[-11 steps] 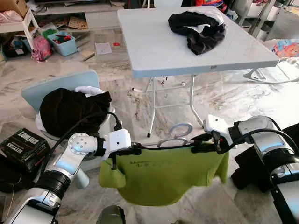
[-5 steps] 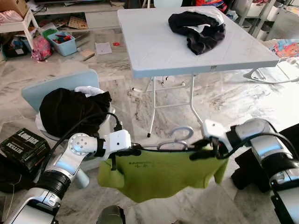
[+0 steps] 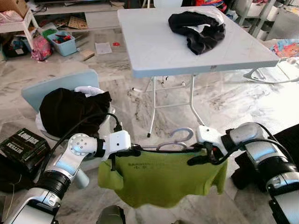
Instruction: Hang hanger
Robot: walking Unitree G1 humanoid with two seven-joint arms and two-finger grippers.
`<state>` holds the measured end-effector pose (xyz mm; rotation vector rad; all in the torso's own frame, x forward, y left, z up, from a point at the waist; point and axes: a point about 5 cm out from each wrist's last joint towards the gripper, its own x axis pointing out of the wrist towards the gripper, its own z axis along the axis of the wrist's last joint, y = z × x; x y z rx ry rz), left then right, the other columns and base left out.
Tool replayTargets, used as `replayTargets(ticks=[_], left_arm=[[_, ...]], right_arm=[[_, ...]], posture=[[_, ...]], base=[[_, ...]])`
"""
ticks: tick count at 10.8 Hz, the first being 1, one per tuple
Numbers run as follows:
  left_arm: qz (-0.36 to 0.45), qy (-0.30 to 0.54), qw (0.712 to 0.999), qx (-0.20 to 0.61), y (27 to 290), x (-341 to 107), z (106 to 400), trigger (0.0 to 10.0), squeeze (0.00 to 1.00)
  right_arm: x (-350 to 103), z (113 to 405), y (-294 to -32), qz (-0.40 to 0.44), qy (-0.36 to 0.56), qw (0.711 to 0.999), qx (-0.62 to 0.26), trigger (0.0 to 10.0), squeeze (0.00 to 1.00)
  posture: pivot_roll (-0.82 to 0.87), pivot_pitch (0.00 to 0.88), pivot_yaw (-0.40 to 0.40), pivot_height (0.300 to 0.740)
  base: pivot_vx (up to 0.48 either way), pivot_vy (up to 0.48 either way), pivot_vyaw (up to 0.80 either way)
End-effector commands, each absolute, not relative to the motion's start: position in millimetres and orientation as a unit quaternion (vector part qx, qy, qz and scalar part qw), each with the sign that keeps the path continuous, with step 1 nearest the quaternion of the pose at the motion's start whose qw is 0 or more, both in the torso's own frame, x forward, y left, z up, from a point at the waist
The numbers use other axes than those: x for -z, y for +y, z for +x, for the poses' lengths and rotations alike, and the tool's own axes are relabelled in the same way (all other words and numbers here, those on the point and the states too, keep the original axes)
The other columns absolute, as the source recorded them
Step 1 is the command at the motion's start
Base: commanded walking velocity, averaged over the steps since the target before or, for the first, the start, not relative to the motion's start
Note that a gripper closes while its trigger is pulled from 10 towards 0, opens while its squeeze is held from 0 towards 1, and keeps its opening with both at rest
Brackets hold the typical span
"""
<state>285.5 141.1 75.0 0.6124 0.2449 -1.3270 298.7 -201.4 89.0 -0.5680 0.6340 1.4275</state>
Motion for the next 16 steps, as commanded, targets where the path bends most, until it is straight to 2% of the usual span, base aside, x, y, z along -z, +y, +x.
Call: replayTargets(ticks=[1, 2, 3, 4, 5, 7, 11, 16], left_arm=[[0.287, 0.086, 0.744, 0.597, 139, -88, 294, 0.0, 0.0], [0.287, 0.085, 0.745, 0.597, 139, -88, 294, 0.0, 0.0], [0.287, 0.085, 0.745, 0.597, 139, -88, 294, 0.0, 0.0], [0.286, 0.085, 0.745, 0.596, 139, -88, 294, 0.0, 0.0], [0.286, 0.084, 0.746, 0.596, 138, -87, 295, 0.0, 0.0], [0.286, 0.084, 0.746, 0.596, 138, -87, 295, 0.0, 0.0], [0.286, 0.084, 0.746, 0.596, 138, -87, 295, 0.0, 0.0], [0.292, 0.085, 0.744, 0.595, 138, -86, 295, 0.0, 0.0]], right_arm=[[-88, 299, -202, -0.259, 0.287, 0.671, -0.633, 10.0, 1.0], [-88, 299, -201, -0.258, 0.286, 0.672, -0.632, 10.0, 0.0], [-87, 299, -200, -0.257, 0.288, 0.673, -0.631, 10.0, 0.0], [-85, 299, -200, -0.258, 0.292, 0.674, -0.627, 8.1, 0.0], [-79, 299, -197, -0.267, 0.295, 0.679, -0.617, 9.1, 0.0], [-75, 306, -195, -0.277, 0.287, 0.707, -0.584, 0.0, 0.0], [-80, 311, -197, -0.27, 0.278, 0.722, -0.573, 0.0, 0.0], [-82, 310, -193, -0.259, 0.256, 0.719, -0.592, 0.0, 0.0]], posture=[[-0.09, 0.0, -0.034, 0.74], [-0.09, 0.0, -0.036, 0.74], [-0.09, 0.0, -0.037, 0.74], [-0.09, 0.0, -0.037, 0.74], [-0.08, 0.0, -0.041, 0.74], [-0.08, 0.0, -0.041, 0.74], [-0.09, 0.0, -0.043, 0.74], [-0.08, 0.0, -0.042, 0.74]], base=[[0.0, 0.0, 0.0], [0.0, 0.0, 0.0], [0.0, 0.0, 0.0], [0.0, 0.0, 0.0], [0.0, 0.0, 0.0], [0.0, 0.0, 0.0], [0.0, 0.0, 0.0], [0.0, 0.0, 0.0]])
